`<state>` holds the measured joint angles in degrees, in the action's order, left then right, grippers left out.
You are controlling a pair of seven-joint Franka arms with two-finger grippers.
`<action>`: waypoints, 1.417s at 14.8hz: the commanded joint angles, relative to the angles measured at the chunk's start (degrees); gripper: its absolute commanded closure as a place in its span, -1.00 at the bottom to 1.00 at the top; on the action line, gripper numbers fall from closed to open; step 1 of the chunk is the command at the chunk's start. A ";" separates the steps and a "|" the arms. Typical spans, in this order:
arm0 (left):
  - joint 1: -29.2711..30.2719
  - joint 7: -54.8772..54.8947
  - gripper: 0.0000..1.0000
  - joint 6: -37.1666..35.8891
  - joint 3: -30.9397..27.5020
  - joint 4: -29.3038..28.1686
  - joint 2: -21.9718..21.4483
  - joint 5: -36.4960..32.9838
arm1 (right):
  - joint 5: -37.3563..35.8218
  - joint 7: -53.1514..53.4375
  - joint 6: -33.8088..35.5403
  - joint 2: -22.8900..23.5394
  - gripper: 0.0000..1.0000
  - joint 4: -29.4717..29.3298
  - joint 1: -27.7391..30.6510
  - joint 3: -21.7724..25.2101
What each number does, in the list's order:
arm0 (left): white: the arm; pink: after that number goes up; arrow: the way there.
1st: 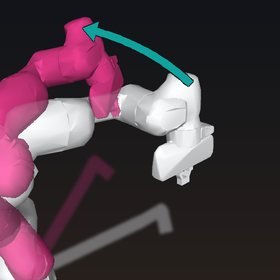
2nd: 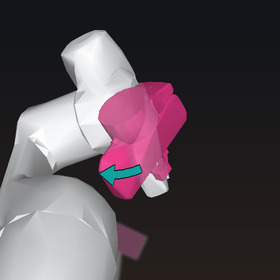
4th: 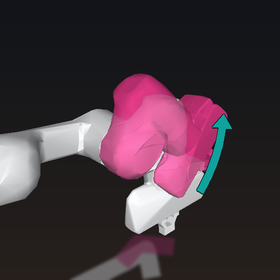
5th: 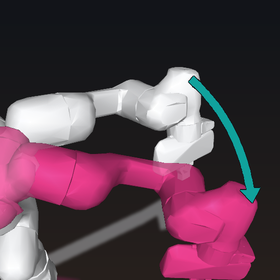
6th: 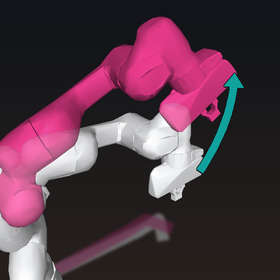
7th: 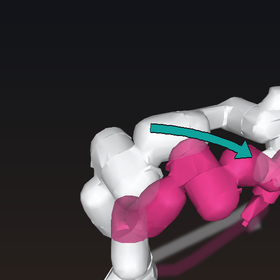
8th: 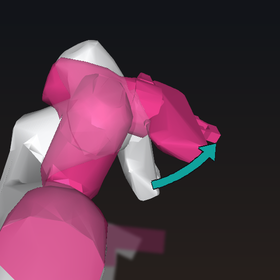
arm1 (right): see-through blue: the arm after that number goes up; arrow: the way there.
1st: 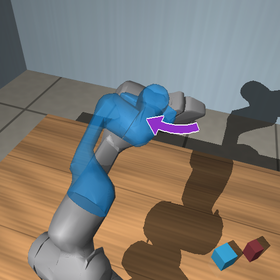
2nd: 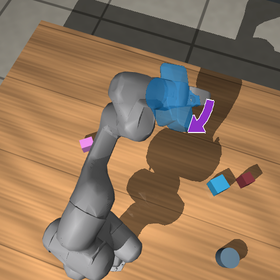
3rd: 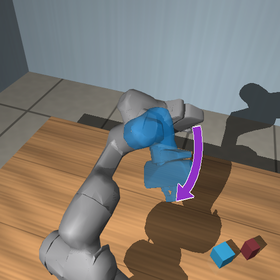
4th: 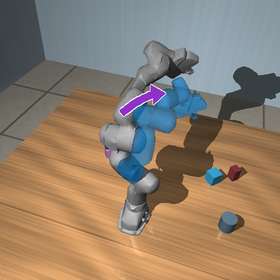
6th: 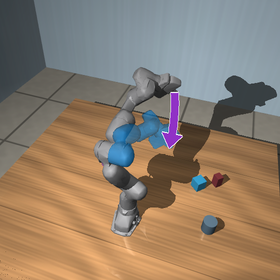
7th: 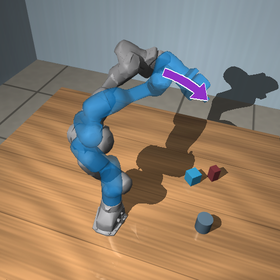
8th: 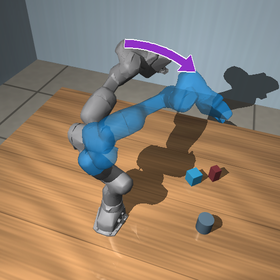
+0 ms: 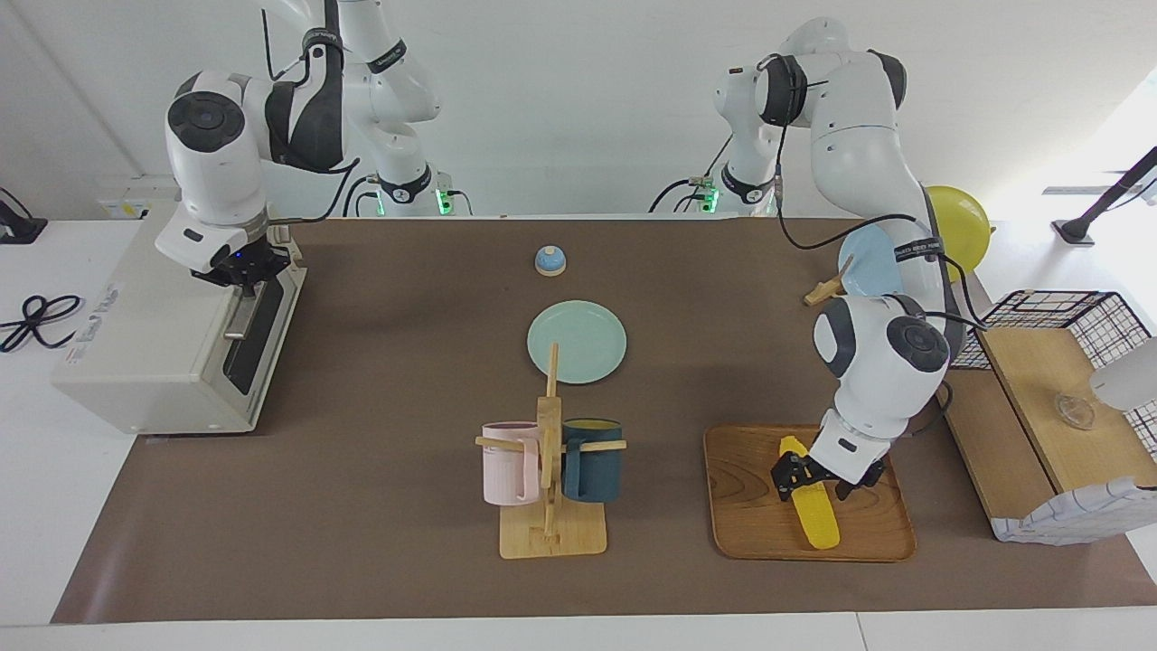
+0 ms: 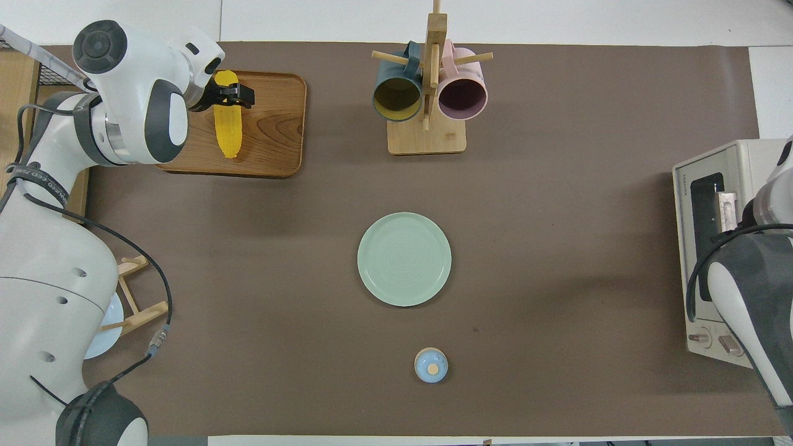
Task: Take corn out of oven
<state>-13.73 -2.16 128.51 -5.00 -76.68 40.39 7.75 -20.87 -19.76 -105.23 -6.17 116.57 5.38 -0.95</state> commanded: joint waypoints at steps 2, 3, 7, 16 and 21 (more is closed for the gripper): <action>0.19 -0.21 -1.00 -6.41 -0.27 -0.75 -5.05 -0.81 | 2.40 -1.51 8.10 -0.16 1.00 -7.57 -2.91 -0.63; 0.54 -0.21 -1.00 -7.90 -0.36 -1.62 -6.71 -0.81 | 5.63 -1.25 9.77 -0.07 0.93 -9.41 -3.09 -0.63; 0.45 -0.39 -1.00 -15.27 -1.77 -3.74 -12.61 -0.90 | 14.71 -0.90 14.61 0.02 -0.99 -12.86 -2.75 -0.54; 0.54 -0.39 -1.00 -36.56 -3.52 -3.74 -25.00 -7.31 | 20.17 6.40 16.99 3.09 -1.00 -19.44 -3.27 -0.54; 0.63 -0.39 -1.00 -41.49 -3.53 -9.51 -34.48 -8.88 | 20.95 8.95 17.43 3.27 -1.00 -19.19 -3.27 -0.63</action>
<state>-13.02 -2.27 87.08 -8.60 -79.19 12.08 1.05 -1.50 -12.01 -89.66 -3.64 98.87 1.82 -1.38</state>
